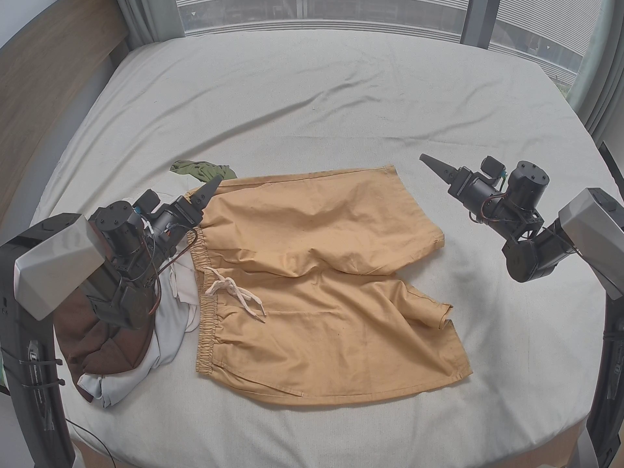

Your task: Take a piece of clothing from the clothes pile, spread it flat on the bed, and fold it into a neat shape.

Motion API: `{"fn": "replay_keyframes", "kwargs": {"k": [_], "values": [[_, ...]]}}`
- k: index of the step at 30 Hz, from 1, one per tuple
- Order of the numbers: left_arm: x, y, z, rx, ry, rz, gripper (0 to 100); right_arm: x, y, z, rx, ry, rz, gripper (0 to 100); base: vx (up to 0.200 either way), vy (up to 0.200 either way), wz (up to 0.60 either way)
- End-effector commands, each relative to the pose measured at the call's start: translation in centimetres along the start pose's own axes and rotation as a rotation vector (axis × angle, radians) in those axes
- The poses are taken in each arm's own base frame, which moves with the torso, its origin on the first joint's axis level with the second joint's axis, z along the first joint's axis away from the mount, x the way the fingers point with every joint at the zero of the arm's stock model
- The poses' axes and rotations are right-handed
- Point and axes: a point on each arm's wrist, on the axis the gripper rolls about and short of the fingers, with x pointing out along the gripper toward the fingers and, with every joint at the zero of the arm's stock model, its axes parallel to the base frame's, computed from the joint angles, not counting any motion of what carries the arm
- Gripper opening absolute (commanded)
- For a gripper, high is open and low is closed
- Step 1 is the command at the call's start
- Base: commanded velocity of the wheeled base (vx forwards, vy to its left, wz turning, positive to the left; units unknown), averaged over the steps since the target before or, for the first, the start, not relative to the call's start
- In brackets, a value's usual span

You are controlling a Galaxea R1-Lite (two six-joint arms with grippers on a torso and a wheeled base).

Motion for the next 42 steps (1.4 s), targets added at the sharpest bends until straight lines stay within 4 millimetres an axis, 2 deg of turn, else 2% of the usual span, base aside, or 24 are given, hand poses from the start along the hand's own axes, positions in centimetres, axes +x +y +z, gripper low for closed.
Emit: {"fn": "replay_keyframes", "kwargs": {"k": [1, 7, 11, 13, 18, 28, 30, 35, 42], "values": [[-0.3, 0.1, -0.4, -0.006, 0.015, 0.014, 100, -1.4, 0.6, 0.3, -0.012, 0.013, -0.022, 100, 0.000, 0.000, 0.00], [-2.7, -0.6, -0.5, -0.018, 0.077, 0.049, 100, -5.5, 4.4, 0.3, -0.010, 0.099, -0.055, 100, 0.000, 0.000, 0.00], [-5.7, -0.9, -0.9, -0.010, 0.160, 0.111, 100, -8.6, 5.8, 0.1, 0.059, 0.231, -0.150, 100, 0.000, 0.000, 0.00], [-7.1, -1.2, -1.3, -0.001, 0.206, 0.122, 100, -9.3, 6.0, -0.2, 0.087, 0.277, -0.182, 100, 0.000, 0.000, 0.00], [-9.0, -2.2, -1.2, 0.025, 0.245, 0.124, 100, -9.9, 5.7, -1.1, 0.095, 0.319, -0.210, 100, 0.000, 0.000, 0.00], [-10.9, -3.4, 0.8, 0.058, 0.228, 0.110, 100, -10.6, 5.5, -2.6, 0.128, 0.388, -0.239, 100, 0.000, 0.000, 0.00], [-10.9, -3.4, 0.8, 0.058, 0.228, 0.110, 100, -10.6, 5.5, -2.6, 0.128, 0.388, -0.239, 100, 0.000, 0.000, 0.00], [-12.1, -4.4, 0.1, 0.043, 0.299, 0.061, 100, -10.4, 4.5, -4.7, 0.171, 0.466, -0.274, 100, 0.000, 0.000, 0.00], [-12.3, -4.3, -0.5, 0.113, 0.329, 0.044, 100, -10.7, 3.2, -6.9, 0.212, 0.531, -0.313, 100, 0.000, 0.000, 0.00]]}}
